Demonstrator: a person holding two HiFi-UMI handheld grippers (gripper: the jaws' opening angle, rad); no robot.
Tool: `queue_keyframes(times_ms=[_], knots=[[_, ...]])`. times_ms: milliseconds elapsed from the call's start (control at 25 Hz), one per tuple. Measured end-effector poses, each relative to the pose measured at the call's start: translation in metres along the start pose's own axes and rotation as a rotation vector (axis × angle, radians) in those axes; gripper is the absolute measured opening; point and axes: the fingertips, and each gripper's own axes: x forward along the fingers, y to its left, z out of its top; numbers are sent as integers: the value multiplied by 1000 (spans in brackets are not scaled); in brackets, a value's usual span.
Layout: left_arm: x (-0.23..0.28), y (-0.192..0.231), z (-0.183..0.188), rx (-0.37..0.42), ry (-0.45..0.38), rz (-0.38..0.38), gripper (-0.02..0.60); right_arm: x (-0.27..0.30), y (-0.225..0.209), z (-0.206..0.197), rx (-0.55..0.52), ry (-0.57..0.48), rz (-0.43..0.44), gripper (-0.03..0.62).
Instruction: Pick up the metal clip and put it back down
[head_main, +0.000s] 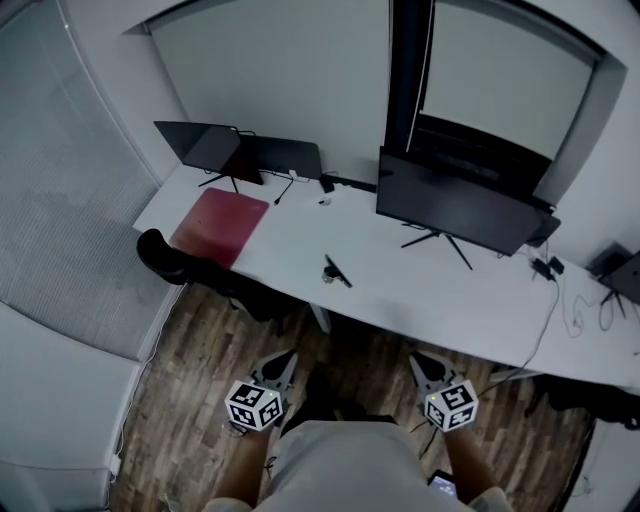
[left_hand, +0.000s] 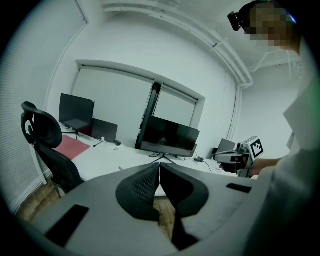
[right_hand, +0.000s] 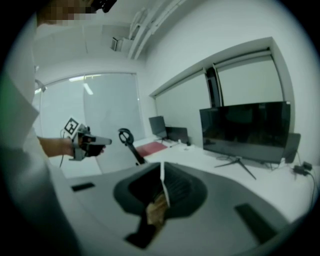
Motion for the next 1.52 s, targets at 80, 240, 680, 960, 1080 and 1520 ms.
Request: queue_keyframes(times_ms=[80, 240, 680, 960, 1080, 1520], knots=[[4, 2, 0, -3, 4, -2, 32, 4, -2, 0, 3, 9, -3, 37], [14, 10, 0, -13, 17, -10, 32, 14, -6, 0, -7, 19, -3, 38], [54, 56, 14, -19, 50, -58, 32, 60, -23, 10, 5, 77, -44, 38], [83, 103, 15, -23, 128, -81, 32, 104, -27, 13, 38, 120, -68, 37], [95, 121, 17, -19, 149, -100, 32, 124, -29, 15, 55, 142, -86, 38], [156, 177, 13, -61, 276, -225, 32, 180, -26, 29, 45, 227, -144, 38]])
